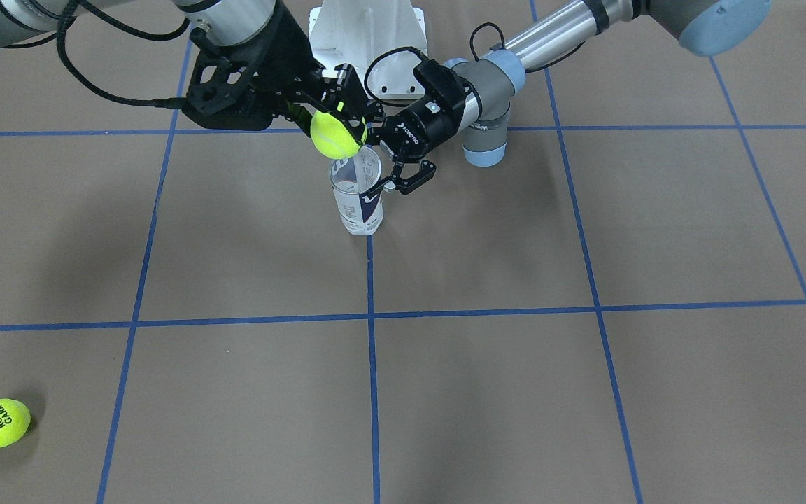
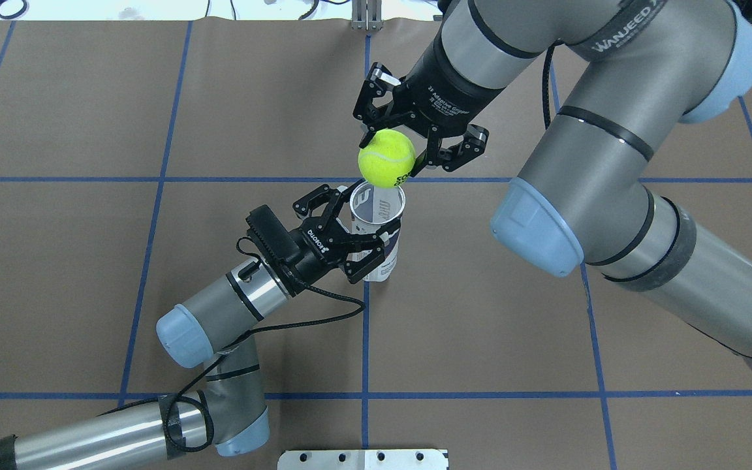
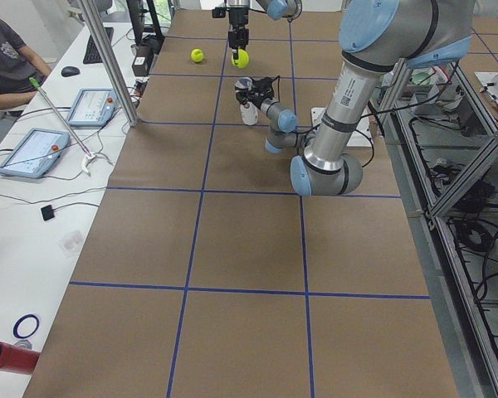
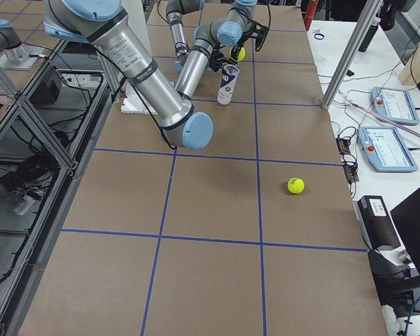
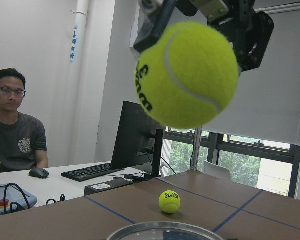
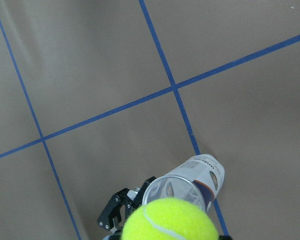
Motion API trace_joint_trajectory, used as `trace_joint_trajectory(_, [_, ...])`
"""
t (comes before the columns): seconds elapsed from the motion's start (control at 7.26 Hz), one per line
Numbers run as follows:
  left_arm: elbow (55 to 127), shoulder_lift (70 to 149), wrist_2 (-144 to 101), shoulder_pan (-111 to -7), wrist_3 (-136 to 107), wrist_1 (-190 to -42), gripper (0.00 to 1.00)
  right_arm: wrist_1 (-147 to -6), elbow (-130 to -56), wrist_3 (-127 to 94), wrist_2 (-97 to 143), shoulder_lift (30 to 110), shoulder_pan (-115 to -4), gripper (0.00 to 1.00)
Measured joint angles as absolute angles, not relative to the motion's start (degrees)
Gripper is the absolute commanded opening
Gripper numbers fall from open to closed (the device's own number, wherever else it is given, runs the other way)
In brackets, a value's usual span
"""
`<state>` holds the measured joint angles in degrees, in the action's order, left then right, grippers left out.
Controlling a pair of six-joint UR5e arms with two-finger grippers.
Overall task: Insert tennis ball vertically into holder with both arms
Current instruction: 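Carry the ball with the right gripper above the can's opening, then lower the ball into the can with the right gripper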
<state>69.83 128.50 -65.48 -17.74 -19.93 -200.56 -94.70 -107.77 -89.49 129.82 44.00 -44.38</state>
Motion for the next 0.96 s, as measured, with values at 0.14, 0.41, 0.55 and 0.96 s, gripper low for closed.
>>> trace_joint_trajectory(0.14, [69.8, 128.5, -65.5, -17.7, -19.9, -200.6, 0.38, -94.7, -107.7, -90.0, 128.6, 43.9, -43.3, 0.0])
trace_joint_trajectory(0.41, [69.9, 128.5, -65.5, -17.5, -19.9, -200.7, 0.39, -94.6, -106.8, -90.3, 127.2, 43.7, -42.1, 0.0])
trace_joint_trajectory(0.55, [69.9, 128.5, -65.5, -17.5, -19.9, -200.9, 0.43, -94.5, -106.3, -90.3, 126.0, 43.7, -41.4, 0.0])
trace_joint_trajectory(0.96, [69.8, 128.4, -65.6, -17.4, -19.9, -201.9, 0.48, -94.5, -105.5, -90.3, 124.4, 43.6, -40.3, 0.0])
